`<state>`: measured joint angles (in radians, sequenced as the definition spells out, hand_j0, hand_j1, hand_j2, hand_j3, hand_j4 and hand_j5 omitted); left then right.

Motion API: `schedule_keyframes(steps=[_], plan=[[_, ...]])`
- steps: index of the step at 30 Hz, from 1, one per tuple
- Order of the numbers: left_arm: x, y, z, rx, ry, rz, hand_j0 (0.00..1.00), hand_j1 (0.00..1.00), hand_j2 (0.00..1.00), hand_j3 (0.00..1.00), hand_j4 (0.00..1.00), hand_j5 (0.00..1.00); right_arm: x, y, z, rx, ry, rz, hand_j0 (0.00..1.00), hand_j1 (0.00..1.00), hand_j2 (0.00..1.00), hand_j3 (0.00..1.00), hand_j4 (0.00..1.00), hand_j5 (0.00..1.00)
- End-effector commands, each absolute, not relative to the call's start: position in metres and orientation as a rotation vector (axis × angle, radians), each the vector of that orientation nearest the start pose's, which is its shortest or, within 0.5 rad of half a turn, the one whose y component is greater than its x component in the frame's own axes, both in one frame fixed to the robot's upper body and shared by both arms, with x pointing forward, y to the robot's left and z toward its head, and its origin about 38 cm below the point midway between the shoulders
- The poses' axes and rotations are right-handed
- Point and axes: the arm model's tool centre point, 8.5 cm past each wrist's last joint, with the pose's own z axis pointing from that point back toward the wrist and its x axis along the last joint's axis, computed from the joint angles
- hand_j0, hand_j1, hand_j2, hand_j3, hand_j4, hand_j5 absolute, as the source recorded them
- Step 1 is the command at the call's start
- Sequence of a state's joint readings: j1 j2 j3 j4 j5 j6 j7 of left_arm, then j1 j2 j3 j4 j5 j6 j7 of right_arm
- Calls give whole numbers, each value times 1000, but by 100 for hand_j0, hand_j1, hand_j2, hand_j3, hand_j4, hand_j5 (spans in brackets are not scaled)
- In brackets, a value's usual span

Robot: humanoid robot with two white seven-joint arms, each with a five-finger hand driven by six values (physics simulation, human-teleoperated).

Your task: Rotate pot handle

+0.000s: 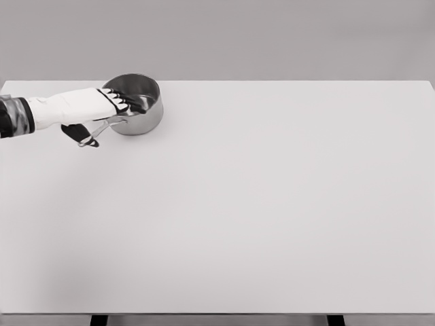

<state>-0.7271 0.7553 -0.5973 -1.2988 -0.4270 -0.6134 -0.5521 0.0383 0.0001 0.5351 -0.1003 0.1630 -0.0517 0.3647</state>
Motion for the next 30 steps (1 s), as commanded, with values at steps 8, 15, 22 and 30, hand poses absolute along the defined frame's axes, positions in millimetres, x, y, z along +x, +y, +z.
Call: schedule_keyframes(steps=[8,15,22,30], plan=[[472,334,217,491,-1310,-2013,100,100,100,100,100,100,-9,-227,-261,317,44,707,100,100,100,100,100,100],[477,351,215,518,-1308,-1953,100,100,100,100,100,100,-9,-227,-261,317,44,707,100,100,100,100,100,100],[482,362,211,653,-1303,-1950,100,100,100,100,100,100,-9,-227,-261,317,46,707,100,100,100,100,100,100],[487,368,209,749,-1337,-1929,100,100,100,100,100,100,-9,-227,-261,317,46,707,100,100,100,100,100,100]])
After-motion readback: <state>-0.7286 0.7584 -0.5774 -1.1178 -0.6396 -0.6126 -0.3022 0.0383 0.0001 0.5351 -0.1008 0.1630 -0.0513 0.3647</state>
